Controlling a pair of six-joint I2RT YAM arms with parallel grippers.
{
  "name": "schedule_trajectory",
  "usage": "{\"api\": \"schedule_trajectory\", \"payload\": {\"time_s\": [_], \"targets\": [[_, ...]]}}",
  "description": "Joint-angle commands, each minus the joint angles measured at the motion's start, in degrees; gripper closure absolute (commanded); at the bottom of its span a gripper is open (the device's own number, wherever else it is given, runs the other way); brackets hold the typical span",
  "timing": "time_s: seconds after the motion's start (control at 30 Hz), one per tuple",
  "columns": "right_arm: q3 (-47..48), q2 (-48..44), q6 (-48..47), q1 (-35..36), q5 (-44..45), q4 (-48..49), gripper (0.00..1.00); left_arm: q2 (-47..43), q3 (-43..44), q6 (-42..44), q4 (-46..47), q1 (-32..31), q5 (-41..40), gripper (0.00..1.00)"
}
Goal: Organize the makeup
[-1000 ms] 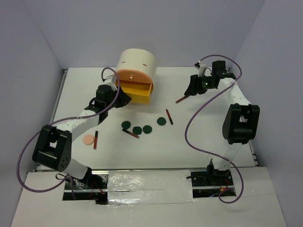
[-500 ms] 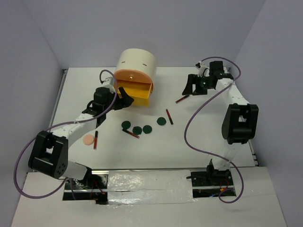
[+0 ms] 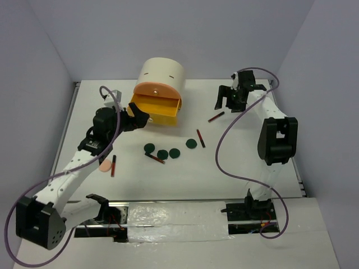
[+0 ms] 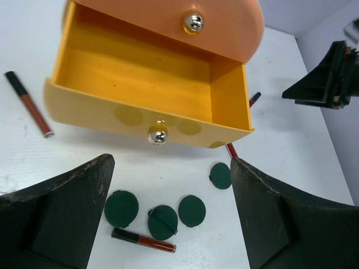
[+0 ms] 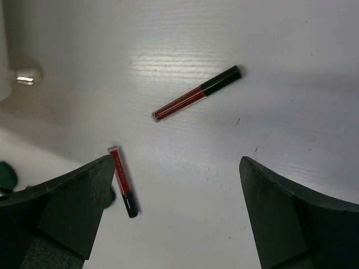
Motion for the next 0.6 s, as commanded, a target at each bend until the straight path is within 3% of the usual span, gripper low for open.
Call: {"api": "schedule_trajectory", "payload": {"time_s": [0.0,0.3,0.57], "targets": [[3.12,2.16,6.96,3.16,12.67,0.86,0.00,-6.81,-2.48,0.23,-3.37,0.31,-5.98,0.03],[9.97,8.58,14.44,7.73,24.01,-0.81,0.03,-20.71,-12.06,-7.06,-12.50,0.40,-14.17,0.01],[13.41,14.38,17.51,8.70,27.63,-2.66,0.12,-25.65,-13.12,-9.44,-18.66,0.49,-17.60,0.01]]}}
